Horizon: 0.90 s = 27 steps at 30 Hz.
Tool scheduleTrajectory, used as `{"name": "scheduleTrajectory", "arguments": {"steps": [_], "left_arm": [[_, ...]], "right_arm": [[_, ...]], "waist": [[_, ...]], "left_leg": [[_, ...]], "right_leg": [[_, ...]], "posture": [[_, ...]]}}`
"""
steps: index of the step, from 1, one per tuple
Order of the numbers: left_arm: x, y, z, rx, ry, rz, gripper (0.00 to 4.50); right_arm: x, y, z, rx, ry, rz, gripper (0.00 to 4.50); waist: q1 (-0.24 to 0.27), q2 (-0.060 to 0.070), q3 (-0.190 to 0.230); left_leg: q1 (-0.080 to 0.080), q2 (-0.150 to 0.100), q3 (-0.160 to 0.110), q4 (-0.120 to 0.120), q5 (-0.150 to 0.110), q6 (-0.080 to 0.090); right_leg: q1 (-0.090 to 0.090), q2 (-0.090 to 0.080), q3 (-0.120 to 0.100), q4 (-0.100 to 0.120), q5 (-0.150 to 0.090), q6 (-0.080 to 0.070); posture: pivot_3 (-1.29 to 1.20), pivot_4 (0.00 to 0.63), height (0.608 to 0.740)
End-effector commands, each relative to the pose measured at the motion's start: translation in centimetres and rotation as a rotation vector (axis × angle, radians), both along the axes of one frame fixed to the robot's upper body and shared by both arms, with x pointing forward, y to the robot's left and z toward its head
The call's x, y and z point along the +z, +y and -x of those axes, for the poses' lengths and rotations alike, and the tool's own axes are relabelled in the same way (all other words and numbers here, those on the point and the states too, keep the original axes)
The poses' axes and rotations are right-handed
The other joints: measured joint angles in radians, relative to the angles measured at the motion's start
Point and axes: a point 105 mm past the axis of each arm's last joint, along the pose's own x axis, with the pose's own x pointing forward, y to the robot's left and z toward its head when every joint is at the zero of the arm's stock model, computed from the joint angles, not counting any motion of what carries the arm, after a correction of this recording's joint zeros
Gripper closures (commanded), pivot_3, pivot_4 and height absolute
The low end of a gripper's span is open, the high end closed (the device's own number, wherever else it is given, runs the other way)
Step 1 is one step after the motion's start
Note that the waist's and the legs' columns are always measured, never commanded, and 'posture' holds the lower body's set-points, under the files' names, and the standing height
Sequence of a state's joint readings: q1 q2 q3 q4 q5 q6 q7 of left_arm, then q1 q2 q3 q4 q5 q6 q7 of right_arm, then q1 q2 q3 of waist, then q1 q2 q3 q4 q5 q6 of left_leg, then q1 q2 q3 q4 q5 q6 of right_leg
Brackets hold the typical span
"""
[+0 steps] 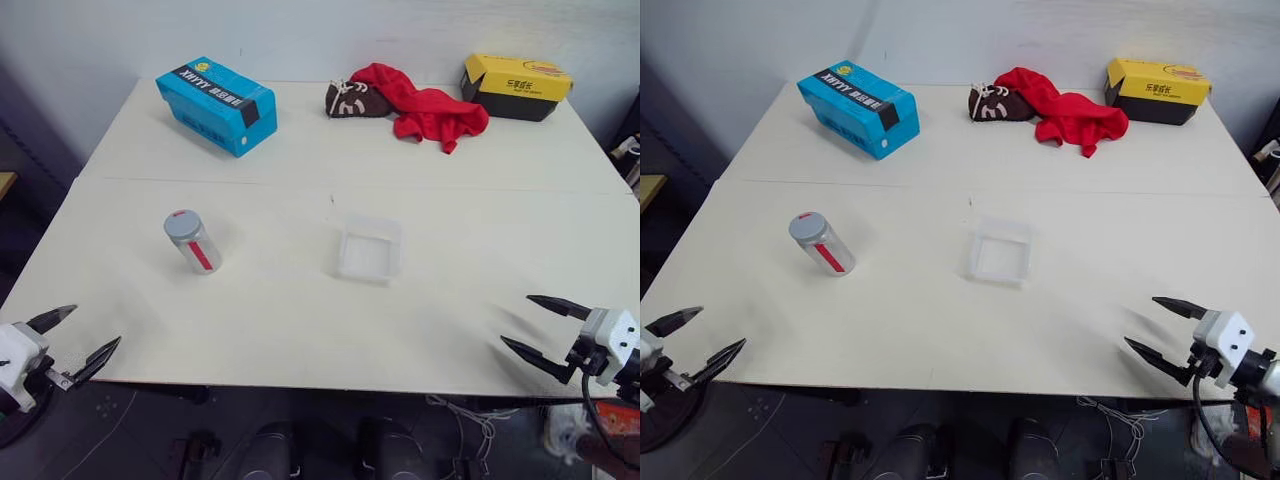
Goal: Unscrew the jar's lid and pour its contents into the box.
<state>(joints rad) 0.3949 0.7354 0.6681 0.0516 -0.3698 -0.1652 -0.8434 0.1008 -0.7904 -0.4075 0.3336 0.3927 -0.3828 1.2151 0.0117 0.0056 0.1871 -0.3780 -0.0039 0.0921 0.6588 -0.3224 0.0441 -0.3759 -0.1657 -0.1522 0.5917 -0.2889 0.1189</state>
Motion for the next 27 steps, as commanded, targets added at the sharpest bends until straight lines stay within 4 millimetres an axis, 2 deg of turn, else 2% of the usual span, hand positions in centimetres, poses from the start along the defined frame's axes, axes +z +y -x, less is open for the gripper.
{"name": "scheduleTrajectory", "arguments": {"steps": [1, 4, 7, 9, 11, 13, 15, 17, 20, 23, 27], "left_arm": [[0.7, 0.0, 0.3, -0.002, -0.020, -0.008, 0.02], [1.2, 0.6, 0.2, 0.058, -0.058, 0.046, 0.02], [1.8, 1.5, 0.7, 0.115, -0.086, 0.167, 0.02], [2.0, 2.8, 1.2, 0.213, -0.131, 0.217, 0.02], [1.4, 3.8, 2.0, 0.313, -0.161, 0.227, 0.02], [0.3, 4.1, 2.7, 0.371, -0.168, 0.227, 0.02], [-0.8, 4.0, 3.4, 0.430, -0.169, 0.251, 0.02], [-0.9, 3.5, 3.6, 0.468, -0.199, 0.286, 0.02], [-0.1, 1.0, 2.7, 0.429, -0.248, 0.319, 0.02], [1.1, -2.6, 1.4, 0.405, -0.332, 0.376, 0.02], [1.0, -8.9, -1.1, 0.360, -0.319, 0.472, 0.02]], "right_arm": [[1.2, 0.1, -0.2, 0.008, -0.017, -0.005, 0.00], [2.2, 1.4, -1.0, 0.003, -0.044, -0.103, 0.00], [4.3, 4.5, -1.0, 0.134, -0.176, -0.196, 0.00], [5.4, 6.7, -1.0, 0.204, -0.239, -0.269, 0.00], [6.5, 9.1, -0.9, 0.295, -0.314, -0.336, 0.00], [6.6, 10.8, -0.5, 0.383, -0.350, -0.339, 0.00], [6.6, 12.0, -0.3, 0.434, -0.388, -0.354, 0.00], [6.5, 12.6, -0.4, 0.461, -0.412, -0.364, 0.00], [6.0, 12.6, -0.8, 0.460, -0.408, -0.377, 0.00], [4.7, 11.9, -1.0, 0.444, -0.381, -0.371, 0.00], [3.2, 10.8, -1.2, 0.414, -0.363, -0.379, 0.00]], "waist": [[0.000, 0.000, 0.000], [0.000, 0.000, 0.000], [-0.006, 0.000, 0.000], [-0.010, 0.000, 0.000], [-0.015, 0.000, 0.000], [-0.014, 0.000, 0.000], [-0.013, 0.000, 0.000], [-0.011, -0.002, 0.000], [0.000, -0.005, -0.001], [0.012, -0.007, -0.002], [0.012, -0.007, -0.002]], "left_leg": [[0.000, 0.000, 0.000, 0.000, 0.000, 0.000], [0.000, 0.000, 0.000, 0.000, 0.000, 0.000], [0.000, 0.001, 0.000, 0.000, 0.000, 0.000], [0.001, 0.002, 0.000, 0.000, -0.001, -0.001], [0.002, 0.002, 0.000, 0.000, -0.001, -0.001], [0.002, 0.002, 0.001, 0.000, -0.002, -0.001], [0.002, 0.001, 0.003, 0.000, -0.002, 0.000], [0.003, 0.001, 0.003, 0.000, -0.004, 0.002], [0.003, 0.001, 0.003, 0.003, -0.006, 0.003], [0.003, 0.001, 0.003, 0.005, -0.007, 0.003], [0.003, 0.000, 0.004, 0.006, -0.008, 0.004]], "right_leg": [[0.000, 0.000, 0.000, 0.000, 0.000, 0.000], [0.000, 0.000, 0.001, 0.000, 0.000, 0.000], [0.000, 0.001, 0.001, 0.000, 0.000, 0.000], [0.000, 0.001, 0.001, 0.000, 0.000, 0.000], [0.000, 0.001, 0.002, 0.001, 0.000, 0.000], [0.000, 0.001, 0.002, 0.001, 0.000, 0.000], [0.000, 0.001, 0.002, 0.002, 0.000, 0.000], [0.001, 0.001, 0.003, 0.002, 0.000, 0.000], [0.002, 0.001, 0.003, 0.002, 0.000, 0.000], [0.003, 0.000, 0.005, 0.001, 0.000, 0.000], [0.003, 0.001, 0.006, 0.001, 0.002, 0.001]], "posture": [[0.00, 0.150, 0.740], [0.00, 0.150, 0.740], [0.00, 0.150, 0.740], [0.00, 0.150, 0.740], [0.00, 0.150, 0.740], [0.00, 0.150, 0.740], [0.00, 0.150, 0.740], [0.00, 0.150, 0.740], [0.00, 0.150, 0.740], [0.00, 0.150, 0.740], [0.00, 0.150, 0.740]]}}
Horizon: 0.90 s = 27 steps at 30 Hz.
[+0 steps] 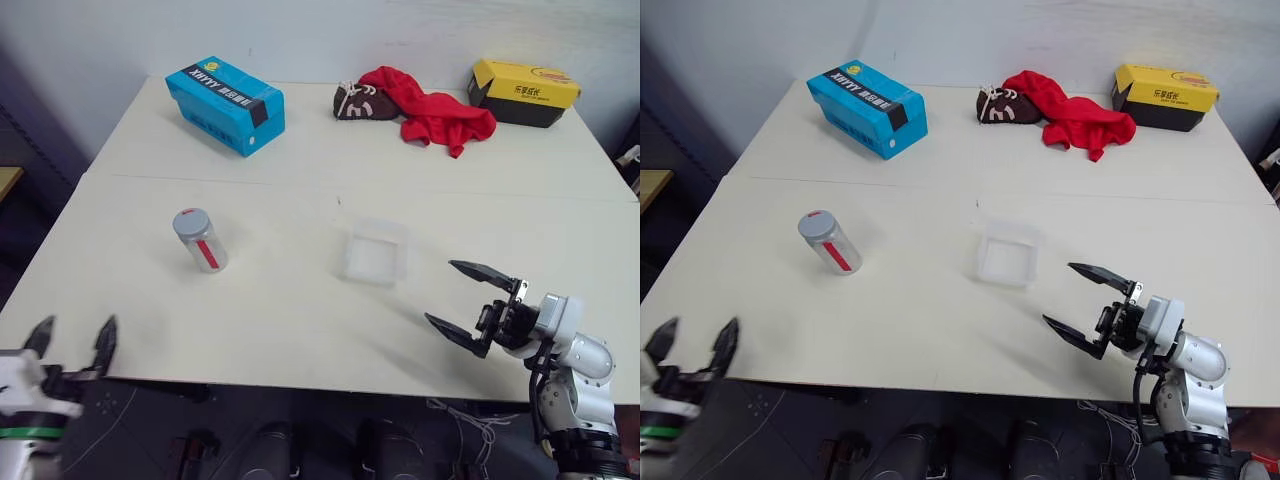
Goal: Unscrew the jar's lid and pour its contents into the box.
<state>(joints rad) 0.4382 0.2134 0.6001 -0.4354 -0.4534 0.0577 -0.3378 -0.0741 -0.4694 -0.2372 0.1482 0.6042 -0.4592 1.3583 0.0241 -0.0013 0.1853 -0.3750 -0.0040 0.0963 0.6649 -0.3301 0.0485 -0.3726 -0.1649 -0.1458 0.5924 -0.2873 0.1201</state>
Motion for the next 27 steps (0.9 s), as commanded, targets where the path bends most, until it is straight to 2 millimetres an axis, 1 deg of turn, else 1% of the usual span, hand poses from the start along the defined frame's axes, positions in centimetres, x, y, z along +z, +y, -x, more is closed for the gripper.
{"name": "scheduleTrajectory", "arguments": {"steps": [1, 3, 7, 12, 13, 16, 20, 24, 27], "left_arm": [[1.1, -4.4, -1.8, -0.044, -0.026, 0.007, 0.02], [1.4, -6.0, -3.0, -0.019, -0.034, 0.013, 0.02], [2.1, -8.2, -5.5, 0.024, -0.060, 0.023, 0.02], [2.5, -10.0, -7.9, 0.029, -0.077, 0.040, 0.02], [2.6, -10.2, -8.3, 0.033, -0.078, 0.021, 0.02], [2.6, -10.5, -9.0, 0.068, -0.081, 0.009, 0.02], [2.2, -11.3, -9.7, 0.068, -0.067, 0.007, 0.02], [1.7, -10.8, -10.0, 0.112, -0.054, 0.032, 0.02], [1.7, -10.5, -10.5, 0.123, -0.058, 0.029, 0.02]], "right_arm": [[-0.4, -0.9, 0.2, -0.015, -0.030, -0.007, 0.00], [-0.9, -1.2, 0.3, -0.013, -0.024, -0.007, 0.00], [-1.8, -2.0, 0.6, -0.016, -0.012, -0.007, 0.00], [-2.5, -2.5, 1.1, -0.026, -0.010, -0.010, 0.00], [-2.6, -2.6, 1.2, -0.028, -0.008, -0.010, 0.00], [-2.9, -3.1, 1.7, -0.037, -0.003, -0.008, 0.00], [-3.5, -4.1, 2.5, -0.059, 0.006, -0.011, 0.00], [-3.7, -4.4, 2.7, -0.068, 0.007, -0.014, 0.00], [-3.9, -4.3, 2.9, -0.072, 0.006, -0.009, 0.00]], "waist": [[0.000, 0.000, 0.000], [0.000, 0.000, 0.000], [0.000, 0.000, 0.000], [0.001, 0.001, 0.000], [0.002, 0.001, 0.000], [0.002, 0.001, 0.000], [0.003, 0.001, 0.000], [0.003, 0.001, 0.000], [0.003, 0.001, 0.000]], "left_leg": [[0.000, 0.000, 0.000, 0.000, 0.000, 0.000], [0.000, 0.000, 0.001, 0.000, 0.000, 0.000], [0.001, 0.001, 0.002, 0.000, 0.002, -0.001], [0.001, 0.001, 0.002, 0.000, 0.005, 0.004], [0.001, 0.001, 0.002, 0.000, 0.005, 0.004], [0.001, 0.001, 0.002, 0.000, 0.005, 0.004], [0.001, 0.001, 0.002, 0.000, 0.004, 0.005], [0.001, 0.001, 0.002, 0.000, 0.004, 0.004], [0.001, 0.001, 0.002, 0.000, 0.002, 0.000]], "right_leg": [[0.000, 0.000, 0.000, 0.000, 0.000, 0.000], [0.000, 0.002, 0.000, 0.001, 0.000, 0.000], [0.000, 0.004, 0.000, 0.001, 0.000, 0.000], [0.000, 0.003, 0.000, 0.001, 0.000, 0.000], [0.000, 0.003, 0.000, 0.001, 0.000, 0.000], [0.000, 0.002, 0.000, 0.001, 0.000, 0.000], [0.000, 0.002, 0.000, 0.000, 0.000, 0.000], [0.000, 0.002, 0.000, 0.000, 0.000, 0.000], [0.000, 0.002, 0.000, 0.000, 0.000, 0.000]], "posture": [[0.00, 0.150, 0.740], [0.00, 0.150, 0.740], [0.00, 0.150, 0.740], [0.00, 0.150, 0.740], [0.00, 0.150, 0.740], [0.00, 0.150, 0.740], [0.00, 0.150, 0.740], [0.00, 0.150, 0.740], [0.00, 0.150, 0.740]]}}
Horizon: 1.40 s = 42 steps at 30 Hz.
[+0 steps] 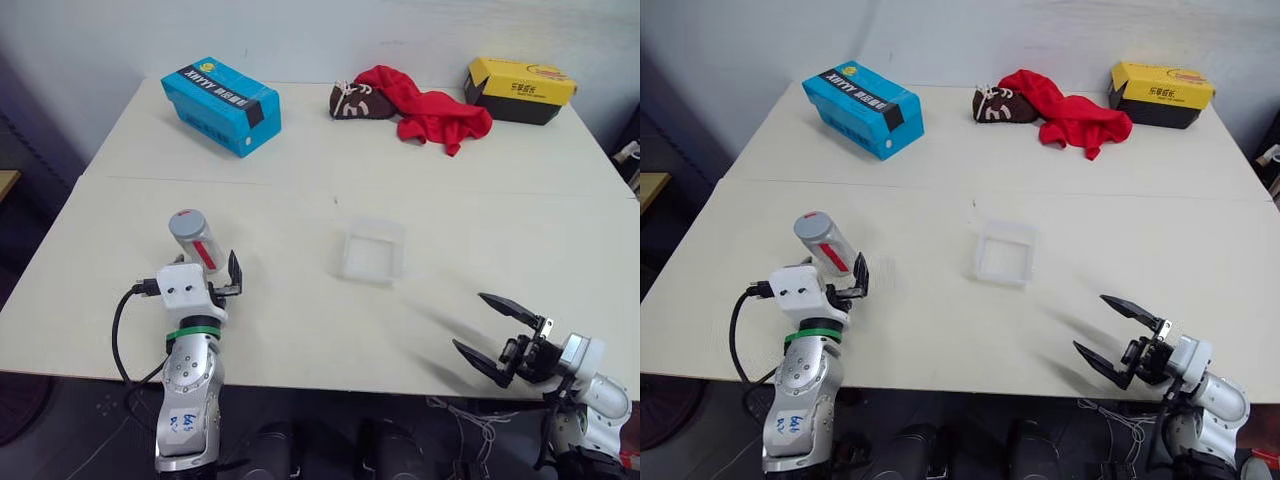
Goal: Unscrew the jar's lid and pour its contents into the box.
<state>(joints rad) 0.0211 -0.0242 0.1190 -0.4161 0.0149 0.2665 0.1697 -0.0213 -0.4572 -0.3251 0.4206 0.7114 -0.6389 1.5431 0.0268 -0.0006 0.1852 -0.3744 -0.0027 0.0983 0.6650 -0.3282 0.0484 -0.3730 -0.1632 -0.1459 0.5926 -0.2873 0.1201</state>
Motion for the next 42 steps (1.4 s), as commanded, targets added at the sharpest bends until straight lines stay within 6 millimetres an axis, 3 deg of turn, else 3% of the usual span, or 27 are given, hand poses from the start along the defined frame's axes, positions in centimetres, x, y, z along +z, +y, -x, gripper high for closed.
{"name": "scheduleTrajectory", "arguments": {"steps": [1, 8, 14, 17, 23, 26, 30, 31, 34, 38, 42], "left_arm": [[1.0, 0.5, -0.3, 0.030, -0.047, -0.019, 0.02], [1.3, 0.6, -2.1, 0.042, -0.068, -0.030, 0.02], [1.6, 0.6, -3.5, 0.052, -0.083, -0.030, 0.02], [1.6, 0.6, -4.1, 0.061, -0.087, -0.031, 0.02], [1.5, 0.9, -4.6, 0.074, -0.089, -0.026, 0.02], [1.6, 0.8, -4.8, 0.062, -0.097, -0.025, 0.66], [1.6, 0.8, -5.0, 0.047, -0.103, -0.029, 1.88], [1.7, 0.7, -5.0, 0.025, -0.110, -0.035, 2.17], [2.3, 0.8, -5.0, -0.046, -0.147, -0.061, 2.19], [6.0, 2.1, -4.0, -0.307, -0.310, -0.067, 2.19], [8.4, 0.7, -2.0, -0.841, -0.254, -0.216, 2.19]], "right_arm": [[0.1, -0.2, 0.8, 0.020, -0.036, 0.032, 0.00], [-0.8, 0.3, 1.3, 0.006, -0.034, 0.033, 0.00], [-0.4, 1.1, 1.2, 0.005, -0.043, 0.031, 0.00], [0.3, 1.7, 0.8, 0.006, -0.053, 0.028, 0.00], [3.8, 3.9, -0.3, 0.004, -0.083, 0.023, 0.00], [5.0, 4.8, -0.4, -0.005, -0.081, 0.021, 0.00], [5.7, 5.4, -0.5, -0.022, -0.068, 0.015, 0.00], [6.0, 5.6, -0.6, -0.026, -0.067, 0.010, 0.00], [6.7, 6.2, -0.7, -0.029, -0.065, 0.001, 0.00], [8.7, 7.1, -1.3, -0.014, -0.029, -0.022, 0.00], [11.7, 8.6, -2.6, 0.001, 0.113, -0.010, 0.00]], "waist": [[0.000, 0.000, 0.000], [0.003, 0.000, 0.000], [0.002, 0.000, 0.000], [0.001, 0.000, 0.000], [0.002, 0.000, 0.000], [0.003, 0.000, 0.000], [0.010, 0.000, 0.000], [0.012, 0.000, 0.000], [0.013, 0.000, 0.000], [0.001, 0.000, 0.000], [-0.009, 0.002, 0.001]], "left_leg": [[0.000, 0.000, 0.000, 0.000, 0.000, 0.000], [0.000, 0.000, 0.000, 0.000, 0.000, 0.000], [0.000, -0.001, 0.000, 0.000, 0.000, 0.000], [0.000, 0.000, 0.000, 0.000, 0.000, 0.000], [0.000, 0.000, 0.000, 0.000, 0.000, -0.001], [-0.001, 0.000, 0.000, 0.000, 0.000, -0.002], [-0.001, -0.001, 0.000, 0.000, 0.000, -0.001], [-0.001, -0.001, 0.000, 0.000, 0.000, -0.001], [-0.001, -0.001, 0.000, 0.000, 0.001, 0.000], [-0.001, 0.000, 0.000, 0.000, 0.001, 0.001], [-0.002, 0.000, 0.000, 0.001, 0.002, 0.001]], "right_leg": [[0.000, 0.000, 0.000, 0.000, 0.000, 0.000], [0.000, 0.000, -0.001, 0.000, 0.000, 0.000], [0.000, 0.000, -0.001, 0.000, 0.000, 0.000], [0.000, 0.000, -0.001, 0.001, 0.000, 0.000], [-0.001, 0.000, 0.000, 0.001, 0.000, 0.000], [-0.001, 0.000, 0.000, 0.001, 0.000, 0.000], [-0.001, 0.000, -0.001, 0.001, 0.000, 0.000], [-0.001, 0.000, -0.001, 0.001, 0.000, 0.000], [-0.001, 0.000, -0.001, 0.001, 0.000, 0.000], [-0.003, 0.000, -0.001, 0.002, 0.000, 0.000], [-0.004, -0.001, -0.001, 0.004, -0.001, -0.001]], "posture": [[0.00, 0.150, 0.740], [0.00, 0.150, 0.740], [0.00, 0.150, 0.740], [0.00, 0.150, 0.740], [0.00, 0.150, 0.740], [0.00, 0.150, 0.740], [0.00, 0.150, 0.740], [0.00, 0.150, 0.740], [0.00, 0.150, 0.740], [0.00, 0.150, 0.740], [0.00, 0.150, 0.740]]}}
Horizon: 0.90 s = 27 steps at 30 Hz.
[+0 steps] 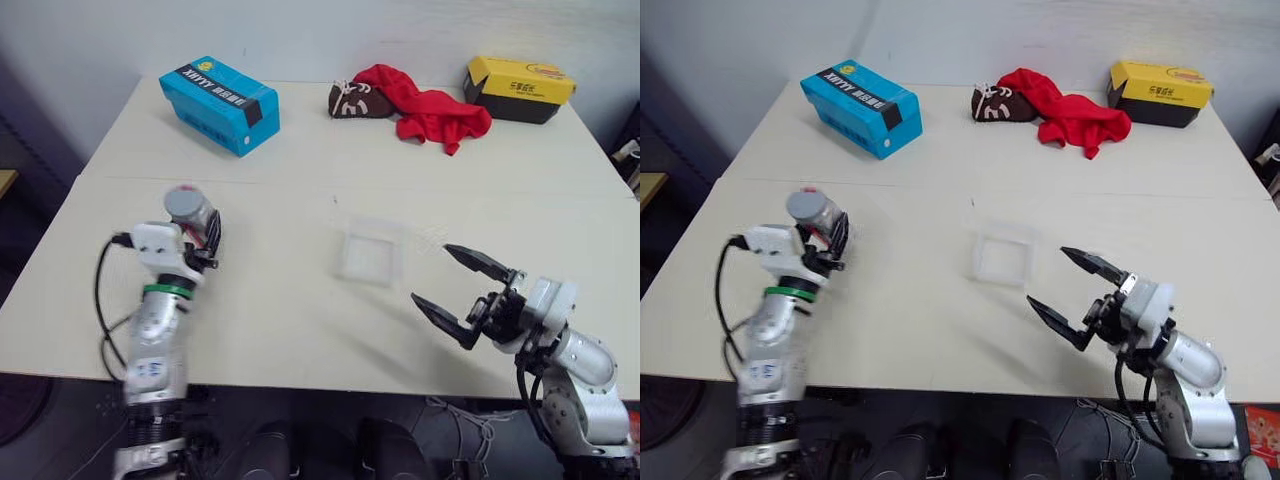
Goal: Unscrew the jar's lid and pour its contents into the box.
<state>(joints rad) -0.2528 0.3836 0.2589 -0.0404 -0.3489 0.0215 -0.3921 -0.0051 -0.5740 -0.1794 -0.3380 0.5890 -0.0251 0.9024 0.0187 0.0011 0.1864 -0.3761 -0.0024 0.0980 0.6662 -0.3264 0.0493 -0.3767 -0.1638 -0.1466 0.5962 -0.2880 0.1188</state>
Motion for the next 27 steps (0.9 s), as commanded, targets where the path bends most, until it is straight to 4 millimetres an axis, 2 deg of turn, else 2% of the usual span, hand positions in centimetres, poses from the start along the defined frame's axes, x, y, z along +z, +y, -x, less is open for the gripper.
{"name": "scheduleTrajectory", "arguments": {"steps": [1, 3, 7, 10, 15, 18, 27], "left_arm": [[3.0, -2.4, 2.4, -0.423, -0.010, -0.147, 2.19], [3.2, -3.0, 3.1, -0.559, 0.042, -0.215, 2.19], [3.9, -6.7, 4.3, -0.823, 0.095, -0.318, 2.19], [4.0, -9.3, 5.0, -0.945, 0.096, -0.336, 2.19], [3.9, -11.6, 5.5, -1.030, 0.084, -0.330, 2.19], [3.8, -12.3, 5.5, -1.039, 0.066, -0.319, 2.19], [3.6, -12.9, 5.5, -1.036, 0.051, -0.313, 2.19]], "right_arm": [[3.8, 2.3, -0.1, 0.064, 0.064, -0.021, 0.00], [5.0, 4.1, 0.5, 0.168, 0.126, 0.001, 0.00], [7.6, 7.7, 0.5, 0.290, 0.207, -0.010, 0.00], [8.2, 9.9, 0.4, 0.351, 0.208, 0.029, 0.00], [8.6, 12.5, -0.5, 0.361, 0.195, 0.024, 0.00], [8.4, 13.5, -0.8, 0.362, 0.177, 0.054, 0.00], [7.9, 14.3, -1.3, 0.358, 0.152, 0.079, 0.00]], "waist": [[-0.001, 0.001, 0.001], [-0.001, 0.005, 0.003], [0.007, 0.006, 0.003], [0.005, 0.006, 0.003], [-0.001, 0.006, 0.003], [-0.002, 0.005, 0.003], [0.001, 0.005, 0.003]], "left_leg": [[0.000, 0.000, 0.000, 0.000, 0.000, 0.000], [0.000, 0.000, -0.001, 0.001, -0.001, -0.002], [-0.001, 0.000, -0.004, 0.000, 0.000, 0.000], [-0.003, -0.001, -0.005, 0.000, 0.001, 0.003], [-0.010, -0.001, -0.005, 0.001, 0.002, 0.004], [-0.011, -0.001, -0.005, 0.001, 0.002, 0.004], [-0.011, -0.001, -0.005, 0.002, 0.004, 0.004]], "right_leg": [[0.000, 0.000, 0.000, 0.001, 0.000, 0.000], [0.000, -0.001, 0.000, 0.000, 0.000, -0.001], [0.001, -0.001, -0.002, 0.000, -0.001, -0.001], [0.001, 0.000, -0.005, 0.001, -0.001, -0.001], [-0.003, 0.012, -0.012, -0.001, 0.000, 0.000], [-0.004, 0.013, -0.012, -0.001, 0.000, 0.000], [-0.003, 0.014, -0.011, -0.001, 0.001, 0.002]], "posture": [[0.00, 0.150, 0.740], [0.00, 0.150, 0.740], [0.00, 0.150, 0.740], [0.00, 0.150, 0.740], [0.00, 0.150, 0.740], [0.00, 0.150, 0.740], [0.00, 0.150, 0.740]]}}
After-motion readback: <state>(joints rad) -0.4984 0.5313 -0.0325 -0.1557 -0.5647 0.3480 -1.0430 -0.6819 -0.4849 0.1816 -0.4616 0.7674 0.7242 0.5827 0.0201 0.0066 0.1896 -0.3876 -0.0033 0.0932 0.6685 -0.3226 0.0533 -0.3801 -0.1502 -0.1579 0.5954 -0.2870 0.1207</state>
